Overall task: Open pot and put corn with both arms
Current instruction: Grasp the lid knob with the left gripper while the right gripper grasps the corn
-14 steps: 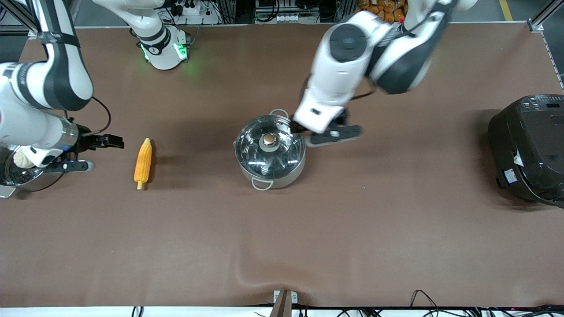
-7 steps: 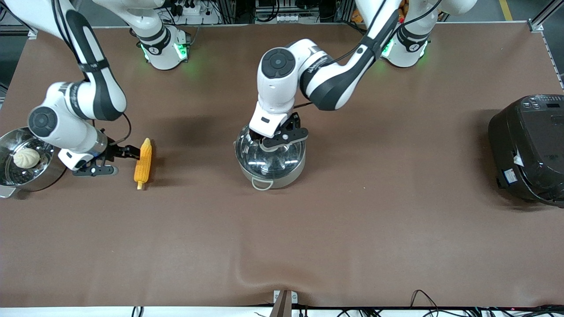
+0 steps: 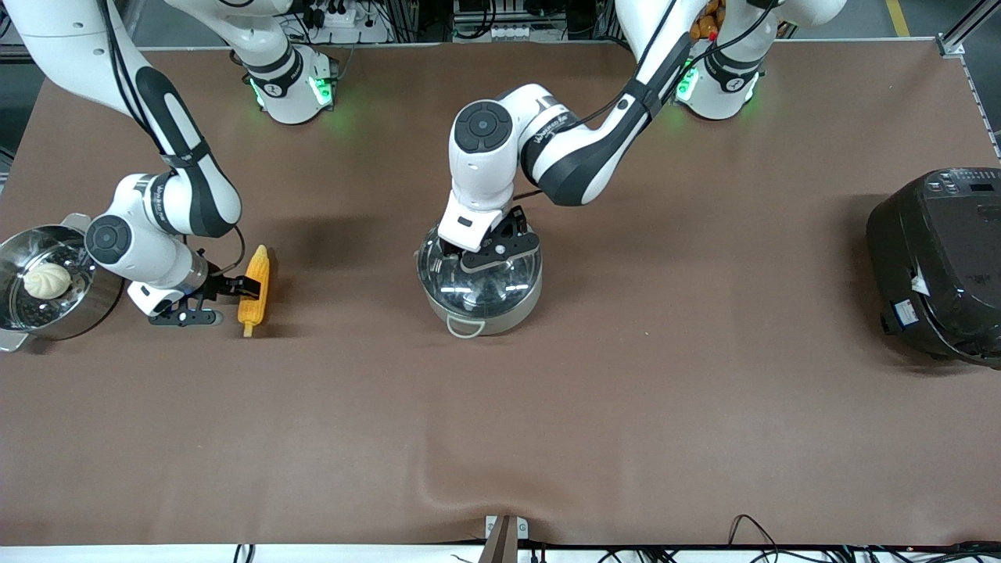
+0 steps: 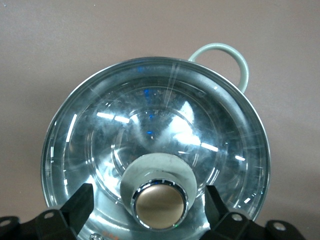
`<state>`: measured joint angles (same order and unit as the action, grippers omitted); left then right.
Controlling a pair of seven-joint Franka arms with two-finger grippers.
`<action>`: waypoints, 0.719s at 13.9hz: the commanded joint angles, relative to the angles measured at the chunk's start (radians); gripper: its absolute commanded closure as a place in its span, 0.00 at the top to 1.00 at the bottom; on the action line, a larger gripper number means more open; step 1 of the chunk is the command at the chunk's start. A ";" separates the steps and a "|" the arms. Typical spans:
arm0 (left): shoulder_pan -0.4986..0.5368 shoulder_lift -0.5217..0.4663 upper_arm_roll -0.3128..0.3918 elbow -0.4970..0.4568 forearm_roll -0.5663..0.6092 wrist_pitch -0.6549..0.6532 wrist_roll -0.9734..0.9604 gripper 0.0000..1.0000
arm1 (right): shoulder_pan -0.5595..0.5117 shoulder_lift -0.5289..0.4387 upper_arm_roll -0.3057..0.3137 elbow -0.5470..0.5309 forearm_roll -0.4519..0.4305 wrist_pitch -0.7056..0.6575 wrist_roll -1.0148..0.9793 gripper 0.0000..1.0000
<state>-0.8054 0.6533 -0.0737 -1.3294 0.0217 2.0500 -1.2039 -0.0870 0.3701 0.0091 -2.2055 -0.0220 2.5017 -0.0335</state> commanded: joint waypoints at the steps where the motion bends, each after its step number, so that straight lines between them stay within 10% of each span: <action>1: -0.017 0.028 0.011 0.033 0.026 0.006 -0.031 0.91 | 0.003 0.010 0.008 0.007 -0.010 0.000 0.067 1.00; 10: -0.017 0.035 0.009 0.032 0.026 0.006 -0.031 0.62 | 0.003 0.043 0.009 0.001 -0.007 0.015 0.075 1.00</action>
<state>-0.8107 0.6669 -0.0721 -1.3279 0.0217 2.0587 -1.2045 -0.0829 0.4029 0.0128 -2.2057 -0.0220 2.5022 0.0171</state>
